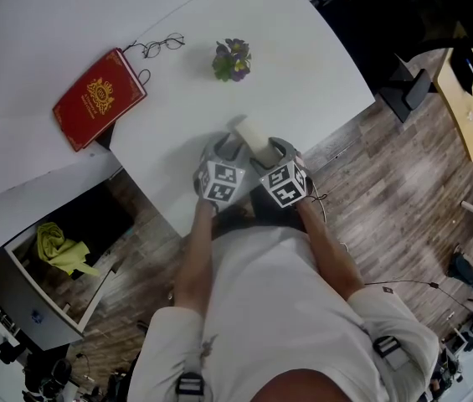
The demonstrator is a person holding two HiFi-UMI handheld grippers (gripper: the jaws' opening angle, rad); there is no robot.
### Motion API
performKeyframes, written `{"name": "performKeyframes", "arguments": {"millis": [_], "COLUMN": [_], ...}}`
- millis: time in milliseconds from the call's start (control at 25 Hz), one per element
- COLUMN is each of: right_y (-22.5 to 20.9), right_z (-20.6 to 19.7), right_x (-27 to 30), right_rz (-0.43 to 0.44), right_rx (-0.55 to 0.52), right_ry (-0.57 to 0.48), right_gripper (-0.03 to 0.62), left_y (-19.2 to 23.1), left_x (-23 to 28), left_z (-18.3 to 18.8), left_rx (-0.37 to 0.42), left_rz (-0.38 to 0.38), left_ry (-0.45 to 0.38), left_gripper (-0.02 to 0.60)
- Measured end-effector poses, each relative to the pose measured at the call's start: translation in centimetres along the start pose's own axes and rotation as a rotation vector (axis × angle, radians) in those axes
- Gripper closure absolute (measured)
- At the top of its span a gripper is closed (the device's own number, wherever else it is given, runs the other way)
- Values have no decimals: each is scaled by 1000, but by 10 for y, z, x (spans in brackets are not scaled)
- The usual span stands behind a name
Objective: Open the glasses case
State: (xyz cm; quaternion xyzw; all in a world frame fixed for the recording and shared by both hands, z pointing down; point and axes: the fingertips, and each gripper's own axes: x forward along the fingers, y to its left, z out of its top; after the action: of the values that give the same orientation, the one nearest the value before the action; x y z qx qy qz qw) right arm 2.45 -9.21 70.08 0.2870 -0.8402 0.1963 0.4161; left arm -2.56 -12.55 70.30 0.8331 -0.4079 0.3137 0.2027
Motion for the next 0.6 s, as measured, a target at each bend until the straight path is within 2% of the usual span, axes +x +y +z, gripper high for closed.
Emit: {"name": "performKeyframes", "arguments": {"millis": [600], "right_y": [-3], "right_z": [4], "right_x": [-9], "right_rz": [-17], "right_rx": [-6], "right_ry": [-29], "right_gripper": [289], "left_y": [-2], "left_x": [1], "left_z": [0], "left_rx": [-13], "left_rz": [-1], "left_ry": [3], "left_gripper": [411]}}
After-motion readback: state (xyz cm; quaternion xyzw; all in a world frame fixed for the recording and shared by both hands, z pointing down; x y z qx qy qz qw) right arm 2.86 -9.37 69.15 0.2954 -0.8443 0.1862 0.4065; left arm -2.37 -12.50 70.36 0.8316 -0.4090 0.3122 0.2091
